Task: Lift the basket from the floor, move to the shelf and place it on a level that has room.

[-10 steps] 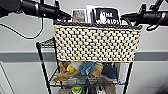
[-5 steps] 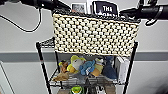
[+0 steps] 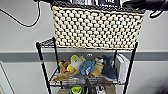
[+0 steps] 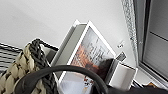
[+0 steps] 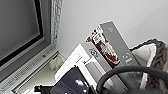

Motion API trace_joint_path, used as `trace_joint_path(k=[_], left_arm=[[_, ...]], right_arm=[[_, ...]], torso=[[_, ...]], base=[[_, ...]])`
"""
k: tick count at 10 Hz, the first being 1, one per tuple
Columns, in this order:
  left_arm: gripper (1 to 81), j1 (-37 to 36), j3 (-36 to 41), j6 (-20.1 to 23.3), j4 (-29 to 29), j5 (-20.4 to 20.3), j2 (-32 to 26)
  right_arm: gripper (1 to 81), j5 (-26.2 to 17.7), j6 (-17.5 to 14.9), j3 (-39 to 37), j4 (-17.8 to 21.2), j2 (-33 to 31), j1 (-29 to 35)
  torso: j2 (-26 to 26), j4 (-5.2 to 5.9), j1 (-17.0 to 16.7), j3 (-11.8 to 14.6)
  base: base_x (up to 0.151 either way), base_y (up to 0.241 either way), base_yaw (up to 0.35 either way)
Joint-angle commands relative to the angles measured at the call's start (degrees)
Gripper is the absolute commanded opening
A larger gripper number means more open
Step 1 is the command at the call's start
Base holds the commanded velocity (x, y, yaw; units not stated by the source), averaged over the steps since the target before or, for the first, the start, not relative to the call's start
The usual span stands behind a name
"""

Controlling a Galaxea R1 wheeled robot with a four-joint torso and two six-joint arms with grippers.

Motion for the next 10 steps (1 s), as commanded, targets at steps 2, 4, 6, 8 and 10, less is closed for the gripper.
trace_joint_path(k=[2, 4, 6, 8, 10], left_arm=[[1.0, -8.72, -9.17, 1.61, 1.16, -1.91, 5.33], [1.0, -8.28, -13.23, 2.93, 1.25, 0.72, 7.00], [1.0, -6.70, -17.08, 4.94, 1.34, 2.38, 7.79], [1.0, -5.38, -21.74, 7.40, 2.13, 3.89, 9.20], [1.0, -4.50, -26.83, 9.60, 2.92, 6.61, 11.47]], right_arm=[[1.0, 3.44, -0.59, -6.75, -0.34, 5.97, 8.68], [1.0, 1.85, -1.20, -10.28, -0.43, 7.64, 8.24], [1.0, -0.34, -1.38, -14.92, -0.52, 9.66, 7.63], [1.0, -1.49, -1.90, -18.35, -0.61, 10.80, 5.96], [1.0, -2.27, -2.43, -21.25, -1.92, 11.24, 5.69]], torso=[[0.00, 0.00, 0.00, 0.00], [0.00, 0.00, 0.00, -0.02], [0.00, 0.00, 0.00, -0.02], [0.00, 0.00, 0.00, -0.02], [0.02, 0.00, 0.02, -0.02]], base=[[0.000, 0.000, 0.000], [0.000, 0.000, 0.000], [0.000, 0.000, 0.000], [0.000, 0.000, 0.000], [0.000, 0.000, 0.000]])
